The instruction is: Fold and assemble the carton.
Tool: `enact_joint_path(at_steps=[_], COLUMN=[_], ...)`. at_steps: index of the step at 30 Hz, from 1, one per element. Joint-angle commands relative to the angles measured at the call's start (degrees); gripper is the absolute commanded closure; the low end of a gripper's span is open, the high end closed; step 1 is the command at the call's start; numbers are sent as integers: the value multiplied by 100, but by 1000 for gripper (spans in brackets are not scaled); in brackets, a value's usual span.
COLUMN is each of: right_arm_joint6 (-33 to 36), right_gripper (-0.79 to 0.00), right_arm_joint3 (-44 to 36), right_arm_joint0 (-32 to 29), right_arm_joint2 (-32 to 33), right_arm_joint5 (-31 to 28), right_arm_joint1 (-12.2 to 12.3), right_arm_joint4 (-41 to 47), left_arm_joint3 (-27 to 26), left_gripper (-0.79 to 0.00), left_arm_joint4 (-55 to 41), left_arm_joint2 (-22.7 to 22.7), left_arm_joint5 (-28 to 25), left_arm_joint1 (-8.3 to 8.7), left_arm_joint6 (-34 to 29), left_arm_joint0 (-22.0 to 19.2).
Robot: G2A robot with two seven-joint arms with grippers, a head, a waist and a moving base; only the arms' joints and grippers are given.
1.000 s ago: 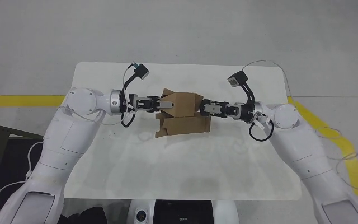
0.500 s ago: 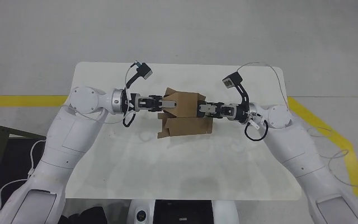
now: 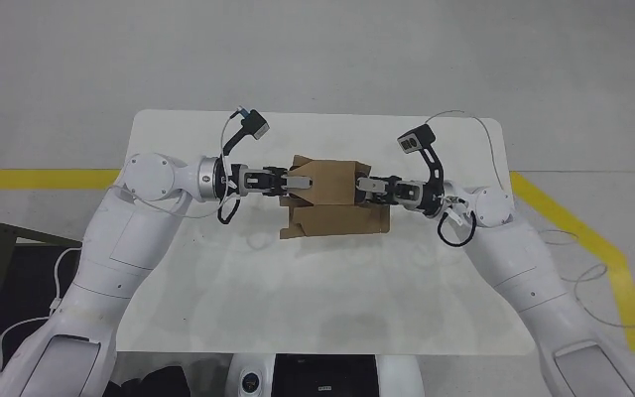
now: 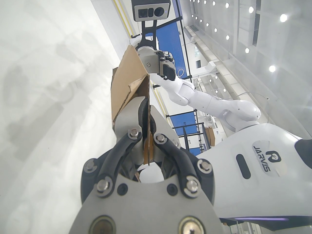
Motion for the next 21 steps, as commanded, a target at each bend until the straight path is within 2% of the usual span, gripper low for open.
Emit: enact_joint_path(at_steps=[1, 13, 21], right_arm_joint6=[53, 117, 217], right_gripper=[-409, -376, -209], right_arm_joint3=[46, 228, 354], right_arm_joint0=[62, 396, 474], right_arm_joint2=[0, -195, -253], right_arm_joint5=[11, 76, 76], right_arm_joint1=[-17, -200, -290], right_arm_joint4=[-45, -260, -291], left_arm_joint3=[-4, -74, -65], left_gripper=[0, 0, 0], left_arm_joint4=[34, 50, 81], left_arm_joint2=[-4, 50, 56], left_arm_joint5=[4, 49, 57], left_arm_joint1=[4, -2, -3], left_arm_joint6=[-21, -59, -59], left_arm_joint0=[2, 36, 24])
